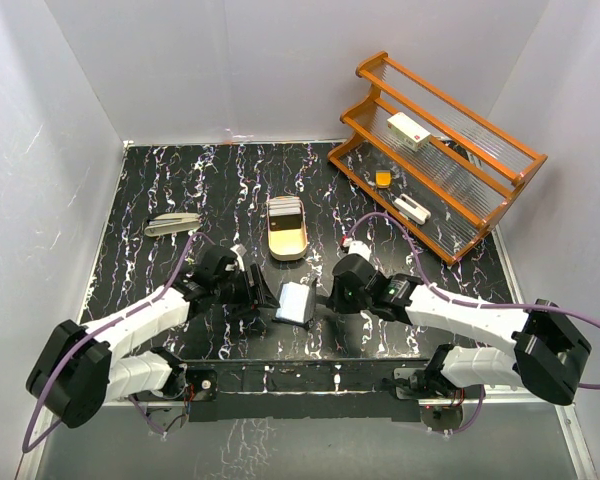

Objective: Put the credit cards into the card holder
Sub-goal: Open the card holder at the center of the board.

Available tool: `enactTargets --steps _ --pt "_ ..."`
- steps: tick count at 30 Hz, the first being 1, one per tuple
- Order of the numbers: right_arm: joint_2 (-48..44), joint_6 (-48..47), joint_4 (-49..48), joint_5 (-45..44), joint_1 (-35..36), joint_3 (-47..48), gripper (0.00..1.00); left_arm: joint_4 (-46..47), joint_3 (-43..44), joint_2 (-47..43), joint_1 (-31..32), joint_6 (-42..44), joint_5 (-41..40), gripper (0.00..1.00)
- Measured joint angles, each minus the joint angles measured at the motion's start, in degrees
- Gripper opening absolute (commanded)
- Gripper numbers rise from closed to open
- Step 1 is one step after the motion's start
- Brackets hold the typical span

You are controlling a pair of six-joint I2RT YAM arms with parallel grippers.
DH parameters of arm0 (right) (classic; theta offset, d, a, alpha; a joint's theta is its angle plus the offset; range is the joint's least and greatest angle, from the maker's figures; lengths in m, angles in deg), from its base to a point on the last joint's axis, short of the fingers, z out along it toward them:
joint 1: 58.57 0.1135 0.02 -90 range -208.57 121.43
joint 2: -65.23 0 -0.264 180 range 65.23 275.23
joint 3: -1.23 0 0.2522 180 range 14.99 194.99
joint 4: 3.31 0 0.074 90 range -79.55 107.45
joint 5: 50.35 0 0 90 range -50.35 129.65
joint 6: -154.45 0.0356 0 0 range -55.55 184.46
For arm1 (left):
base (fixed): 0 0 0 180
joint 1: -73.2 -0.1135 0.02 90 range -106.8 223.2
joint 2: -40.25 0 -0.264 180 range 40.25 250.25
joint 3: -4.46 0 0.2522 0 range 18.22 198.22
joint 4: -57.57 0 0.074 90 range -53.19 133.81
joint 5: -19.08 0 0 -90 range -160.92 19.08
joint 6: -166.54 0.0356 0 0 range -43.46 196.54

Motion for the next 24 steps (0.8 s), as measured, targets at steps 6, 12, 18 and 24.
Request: enactTargets --steps 6,12,18,24 --pt "0.09 0.02 2.45 -2.93 -0.02 -1.68 0.0 1.53 -0.02 2.08 0.0 0.17 0.07 0.62" --pt "1.79 0.11 3.13 -4.85 -0.02 -2.45 0.0 4.44 -0.31 4.2 0.0 -0.15 0.87 0.61" --pt "2.4 0.5 2.95 -5.57 -0.02 -4.13 0.0 6.51 -1.14 6.05 0.0 -0.33 1.33 0.6" --pt "3.3 1.18 2.86 -5.77 -0.02 -4.39 0.0 8.68 -1.57 7.69 0.0 -0.81 2.23 0.57"
